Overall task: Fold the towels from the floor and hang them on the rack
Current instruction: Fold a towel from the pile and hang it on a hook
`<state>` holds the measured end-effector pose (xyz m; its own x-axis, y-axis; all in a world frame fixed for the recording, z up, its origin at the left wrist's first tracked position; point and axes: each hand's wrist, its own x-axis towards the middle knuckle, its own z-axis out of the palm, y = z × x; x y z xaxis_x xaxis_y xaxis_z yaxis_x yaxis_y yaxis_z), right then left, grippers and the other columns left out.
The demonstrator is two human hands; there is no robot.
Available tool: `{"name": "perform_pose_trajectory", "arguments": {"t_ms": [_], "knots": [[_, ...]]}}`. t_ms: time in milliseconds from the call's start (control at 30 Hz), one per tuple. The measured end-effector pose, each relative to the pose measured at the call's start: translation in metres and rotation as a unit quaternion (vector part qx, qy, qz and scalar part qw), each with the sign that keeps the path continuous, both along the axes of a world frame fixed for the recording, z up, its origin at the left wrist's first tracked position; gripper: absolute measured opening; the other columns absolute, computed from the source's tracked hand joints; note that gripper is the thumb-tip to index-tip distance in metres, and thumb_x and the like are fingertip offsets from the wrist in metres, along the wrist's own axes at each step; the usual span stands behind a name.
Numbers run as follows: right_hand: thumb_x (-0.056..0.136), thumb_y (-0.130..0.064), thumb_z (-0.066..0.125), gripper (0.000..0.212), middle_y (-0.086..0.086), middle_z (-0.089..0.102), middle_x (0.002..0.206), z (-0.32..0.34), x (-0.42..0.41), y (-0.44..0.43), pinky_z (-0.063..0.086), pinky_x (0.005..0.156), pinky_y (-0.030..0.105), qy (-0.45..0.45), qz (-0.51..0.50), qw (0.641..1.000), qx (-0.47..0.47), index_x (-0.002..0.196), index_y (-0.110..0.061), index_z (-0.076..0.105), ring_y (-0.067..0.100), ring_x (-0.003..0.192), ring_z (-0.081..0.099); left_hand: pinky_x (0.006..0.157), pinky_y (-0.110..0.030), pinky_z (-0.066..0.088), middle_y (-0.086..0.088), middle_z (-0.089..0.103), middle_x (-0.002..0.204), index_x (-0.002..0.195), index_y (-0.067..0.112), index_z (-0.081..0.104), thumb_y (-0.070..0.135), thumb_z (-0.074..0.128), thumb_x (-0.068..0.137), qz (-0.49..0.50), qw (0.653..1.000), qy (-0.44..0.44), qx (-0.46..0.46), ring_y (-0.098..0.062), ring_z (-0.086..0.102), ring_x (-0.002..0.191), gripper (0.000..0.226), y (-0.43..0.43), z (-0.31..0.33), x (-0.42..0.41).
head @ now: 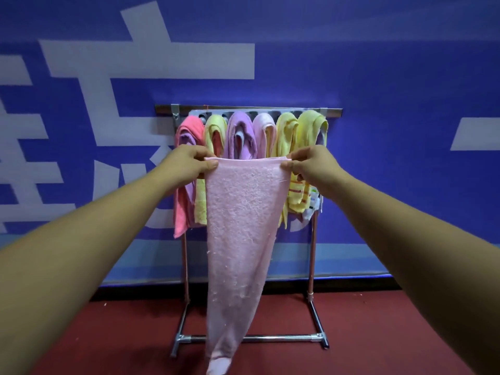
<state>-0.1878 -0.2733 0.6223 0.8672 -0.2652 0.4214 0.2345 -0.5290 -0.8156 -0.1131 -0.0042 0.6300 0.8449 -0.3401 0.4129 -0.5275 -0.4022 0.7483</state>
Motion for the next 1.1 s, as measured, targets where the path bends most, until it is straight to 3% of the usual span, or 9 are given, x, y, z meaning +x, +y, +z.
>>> {"name": "perform_pose_trajectory", "arguments": {"t_ms": [67,300,467,600,700,800,867,967,1100], "knots": [[0.088,-0.020,0.075,0.015,0.007,0.065,0.081,-0.003,0.002,-0.004,0.049,0.062,0.031,-0.002,0.009,1.000,0.023,0.093,-0.005,0.075,0.015,0.068,0.056,0.081,-0.035,0.058,-0.003,0.065,0.078,0.088,0.014,0.068,0.013,0.063,0.095,-0.014,1.000,0.006,0.014,-0.020,0.065,0.080,0.008,0.001,0.000,-0.001],[0.084,-0.017,0.074,0.024,0.012,0.065,0.073,-0.009,0.007,0.000,0.049,0.062,0.042,-0.018,-0.025,0.998,0.054,0.089,0.006,0.069,0.021,0.063,0.062,0.065,-0.029,0.053,-0.003,0.059,0.078,0.089,0.012,0.064,0.018,0.061,0.091,-0.015,0.996,-0.027,0.086,-0.018,0.057,0.073,0.006,-0.010,0.005,-0.014],[0.085,-0.006,0.072,0.024,0.013,0.057,0.074,-0.010,0.011,0.002,0.054,0.058,0.029,-0.018,-0.023,0.997,0.068,0.091,0.016,0.065,0.011,0.052,0.057,0.069,-0.033,0.043,-0.011,0.050,0.083,0.102,0.016,0.067,0.005,0.058,0.094,-0.216,0.971,0.073,0.077,-0.023,0.043,0.076,0.017,-0.020,0.008,-0.029],[0.084,-0.004,0.075,0.016,0.015,0.060,0.076,-0.016,0.011,-0.001,0.053,0.060,0.032,0.010,-0.006,0.997,0.074,0.090,0.010,0.068,0.019,0.059,0.059,0.084,-0.025,0.053,-0.006,0.068,0.090,0.113,0.005,0.067,-0.001,0.056,0.095,-0.307,0.921,0.140,0.194,-0.015,0.064,0.087,0.022,-0.026,0.015,-0.045],[0.085,-0.001,0.074,0.019,0.015,0.059,0.076,-0.020,0.008,-0.004,0.049,0.047,0.020,0.029,0.012,0.996,0.083,0.097,0.012,0.067,0.013,0.052,0.057,0.085,-0.020,0.051,0.002,0.073,0.100,0.113,0.019,0.067,0.009,0.061,0.095,-0.263,0.904,-0.020,0.336,-0.005,0.067,0.091,0.021,-0.033,0.022,-0.052],[0.084,-0.003,0.076,0.025,0.016,0.063,0.082,-0.026,0.009,-0.008,0.057,0.060,0.025,0.055,0.036,0.993,0.096,0.101,0.012,0.067,0.018,0.064,0.063,0.079,-0.016,0.045,0.015,0.072,0.093,0.101,0.034,0.069,0.024,0.067,0.093,-0.238,0.889,-0.132,0.369,0.003,0.065,0.086,0.012,-0.038,0.024,-0.058],[0.084,-0.004,0.077,0.019,0.016,0.064,0.082,-0.030,0.009,-0.008,0.057,0.068,0.029,0.073,0.069,0.988,0.114,0.098,0.007,0.069,0.020,0.067,0.063,0.089,-0.020,0.043,0.018,0.065,0.104,0.092,0.038,0.071,0.029,0.071,0.089,-0.265,0.892,-0.146,0.337,0.000,0.058,0.101,0.010,-0.039,0.023,-0.059],[0.089,0.000,0.069,0.001,0.010,0.065,0.071,-0.032,0.006,0.000,0.055,0.059,0.022,0.094,0.136,0.977,0.132,0.089,0.000,0.068,0.015,0.060,0.062,0.107,-0.021,0.032,0.026,0.055,0.130,0.084,0.028,0.071,0.029,0.071,0.087,-0.333,0.871,-0.115,0.341,0.002,0.043,0.127,0.004,-0.043,0.022,-0.068],[0.087,0.004,0.068,0.007,0.010,0.068,0.071,-0.033,0.005,0.008,0.060,0.069,0.027,0.088,0.190,0.962,0.174,0.084,-0.002,0.068,0.018,0.065,0.066,0.093,-0.032,0.048,0.018,0.071,0.098,0.095,0.026,0.071,0.033,0.066,0.092,-0.300,0.884,-0.083,0.349,-0.002,0.063,0.100,0.009,-0.050,0.015,-0.070]]}}
